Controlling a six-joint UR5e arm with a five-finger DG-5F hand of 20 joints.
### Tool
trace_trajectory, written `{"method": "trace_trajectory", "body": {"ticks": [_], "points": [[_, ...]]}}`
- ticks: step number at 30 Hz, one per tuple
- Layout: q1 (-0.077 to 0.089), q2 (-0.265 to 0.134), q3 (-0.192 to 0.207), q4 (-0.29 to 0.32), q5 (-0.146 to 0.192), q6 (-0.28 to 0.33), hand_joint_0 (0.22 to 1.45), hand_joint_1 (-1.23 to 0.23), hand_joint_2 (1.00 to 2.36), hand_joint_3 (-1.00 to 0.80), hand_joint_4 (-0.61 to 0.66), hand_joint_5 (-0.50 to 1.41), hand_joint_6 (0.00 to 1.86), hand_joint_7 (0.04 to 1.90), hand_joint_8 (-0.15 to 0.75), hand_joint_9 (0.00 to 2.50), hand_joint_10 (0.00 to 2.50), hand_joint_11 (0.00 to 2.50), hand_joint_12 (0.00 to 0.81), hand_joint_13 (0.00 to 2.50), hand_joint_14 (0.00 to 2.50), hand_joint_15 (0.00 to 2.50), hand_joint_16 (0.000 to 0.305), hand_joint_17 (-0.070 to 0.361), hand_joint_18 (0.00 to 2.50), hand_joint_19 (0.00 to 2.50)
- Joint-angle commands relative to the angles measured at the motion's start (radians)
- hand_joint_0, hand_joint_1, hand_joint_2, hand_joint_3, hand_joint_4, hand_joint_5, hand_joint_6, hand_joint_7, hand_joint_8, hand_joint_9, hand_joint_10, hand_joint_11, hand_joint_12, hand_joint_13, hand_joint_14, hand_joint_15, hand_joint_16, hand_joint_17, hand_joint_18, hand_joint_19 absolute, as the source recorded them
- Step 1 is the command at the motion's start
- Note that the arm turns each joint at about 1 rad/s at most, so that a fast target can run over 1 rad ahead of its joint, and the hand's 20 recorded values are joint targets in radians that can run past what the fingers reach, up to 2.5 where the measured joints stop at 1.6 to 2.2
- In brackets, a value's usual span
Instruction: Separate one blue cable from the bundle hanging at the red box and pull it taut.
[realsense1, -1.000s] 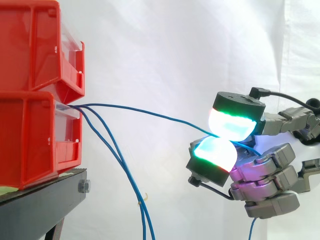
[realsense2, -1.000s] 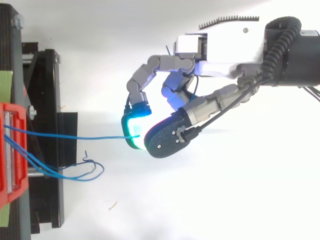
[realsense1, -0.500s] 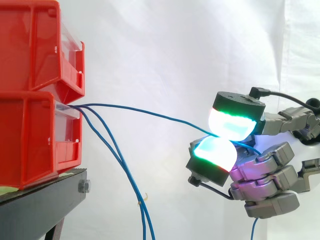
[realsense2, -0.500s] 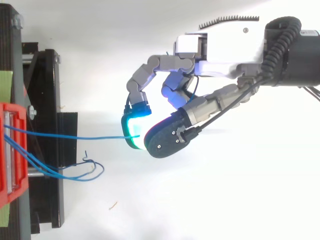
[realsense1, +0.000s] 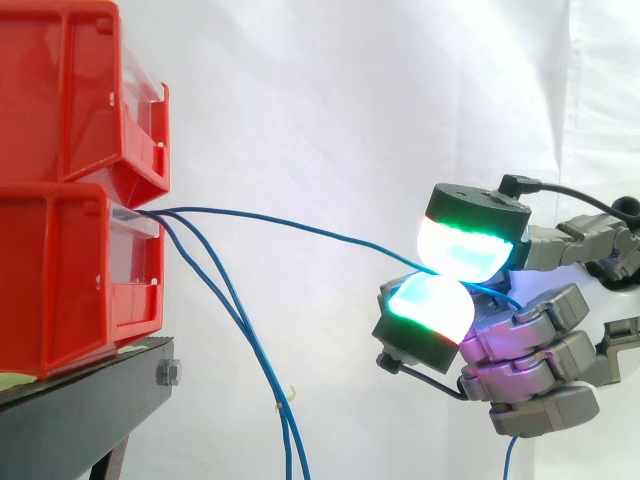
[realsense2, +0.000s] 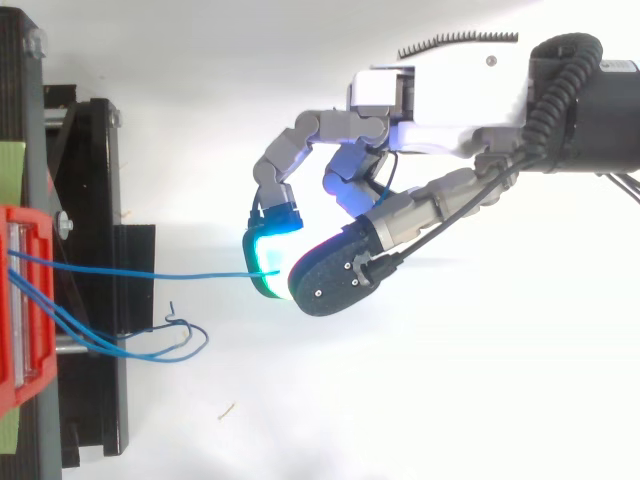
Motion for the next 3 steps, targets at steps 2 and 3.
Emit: {"method": "trace_trajectory", "body": {"ticks": [2,3], "points": [[0.000,0.000,0.000,0.000,0.000,0.000,0.85,-0.87,1.01,0.02,-0.14,-0.20,0.97,1.02,0.232,0.98,1.56,1.14,0.254,0.68,2.50,1.11,0.020,0.045,1.08,1.92],[0.000,0.000,0.001,0.000,0.000,0.000,0.85,-0.87,1.01,0.02,-0.14,-0.20,0.97,1.02,0.233,0.98,1.56,1.16,0.254,0.68,2.50,1.11,0.021,0.046,1.08,1.92]]}}
